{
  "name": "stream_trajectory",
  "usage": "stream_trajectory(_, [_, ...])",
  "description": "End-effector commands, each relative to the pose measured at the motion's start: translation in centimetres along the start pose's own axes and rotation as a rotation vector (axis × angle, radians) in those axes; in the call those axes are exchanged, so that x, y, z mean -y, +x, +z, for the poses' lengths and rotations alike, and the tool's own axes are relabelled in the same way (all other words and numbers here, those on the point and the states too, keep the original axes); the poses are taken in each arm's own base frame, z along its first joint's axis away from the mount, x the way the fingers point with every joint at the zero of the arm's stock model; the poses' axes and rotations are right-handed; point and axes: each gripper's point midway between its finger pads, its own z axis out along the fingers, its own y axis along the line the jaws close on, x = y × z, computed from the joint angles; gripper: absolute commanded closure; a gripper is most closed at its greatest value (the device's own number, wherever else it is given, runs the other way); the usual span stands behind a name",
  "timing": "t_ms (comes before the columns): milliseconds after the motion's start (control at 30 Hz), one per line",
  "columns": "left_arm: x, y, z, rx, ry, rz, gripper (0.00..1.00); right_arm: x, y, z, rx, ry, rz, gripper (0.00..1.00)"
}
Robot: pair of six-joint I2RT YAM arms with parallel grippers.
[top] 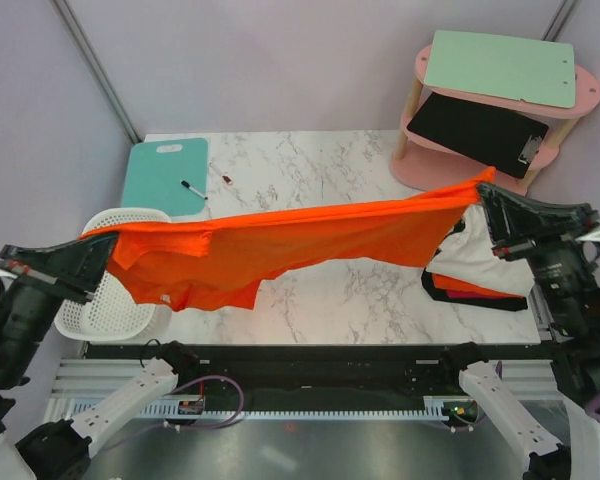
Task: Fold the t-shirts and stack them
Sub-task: Flatten the tshirt out
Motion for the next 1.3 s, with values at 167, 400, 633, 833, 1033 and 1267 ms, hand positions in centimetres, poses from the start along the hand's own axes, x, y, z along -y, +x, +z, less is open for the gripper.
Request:
stream_trajectory(167, [1.4,-3.3,4.0,-0.018,-0.084,0.147,0.98,2.0,-1.5,2.4,-0.019,0.137,-0.06,1.0])
stream_trajectory(400, [-1.8,2.2,14.2,-0.175,-0.327,0.304,0.98,9.6,10.1,8.8,-0.241,0.281,-0.023,1.0])
stream_trajectory(633, [-11.8,15.7,24.4,-0.484,-0.426,0.218,0.98,16.7,20.4,11.0,-0.381,0.416,-0.021,1.0])
stream_trajectory(833, [-20.3,23.5,29.7,-0.682,-0.545,0.121,0.98,23.5,29.0,13.1,-0.488,0.568,-0.037,1.0])
stream_trajectory(1033, [-24.5,26.9,34.0,-0.757,-0.61,0.115,0.98,28.6,35.8,16.1,-0.588,0.65,-0.03,1.0])
stream_trajectory(1267, [-24.6,26.7,35.8,-0.771,-0.581,0.093,0.98,31.2,38.2,17.3,-0.611,0.673,-0.03,1.0])
